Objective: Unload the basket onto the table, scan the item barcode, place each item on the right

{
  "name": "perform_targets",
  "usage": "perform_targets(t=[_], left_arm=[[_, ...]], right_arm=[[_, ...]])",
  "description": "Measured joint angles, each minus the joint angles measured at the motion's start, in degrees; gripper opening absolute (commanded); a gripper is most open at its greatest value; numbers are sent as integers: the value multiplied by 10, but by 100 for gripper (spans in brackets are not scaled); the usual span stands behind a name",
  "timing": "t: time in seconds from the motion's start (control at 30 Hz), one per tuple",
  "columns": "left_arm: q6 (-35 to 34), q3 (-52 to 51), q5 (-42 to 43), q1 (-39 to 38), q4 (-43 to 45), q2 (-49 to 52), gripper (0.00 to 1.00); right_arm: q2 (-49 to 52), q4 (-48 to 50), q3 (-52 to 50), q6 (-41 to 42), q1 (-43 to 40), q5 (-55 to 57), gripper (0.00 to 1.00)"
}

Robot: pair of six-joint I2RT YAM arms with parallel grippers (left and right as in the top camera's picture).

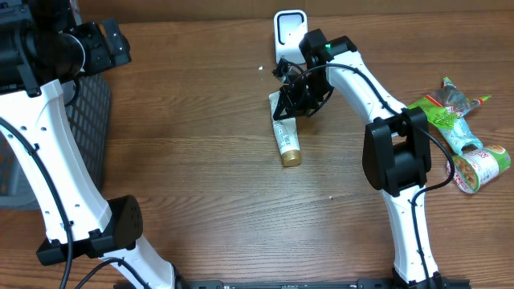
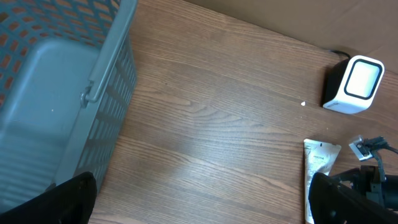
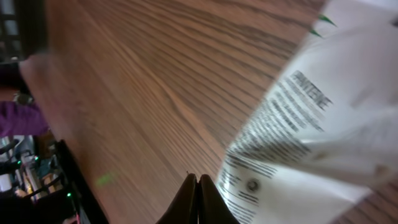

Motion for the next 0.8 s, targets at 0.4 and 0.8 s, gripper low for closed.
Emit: perform_targets(t=[0.4,0.8], left_arm=[[0,0,0,0,0,0,100],[0,0,0,0,0,0,100]], right_arm=[[0,60,-22,3,0,46,4],[-7,73,-64,24,-6,87,25]])
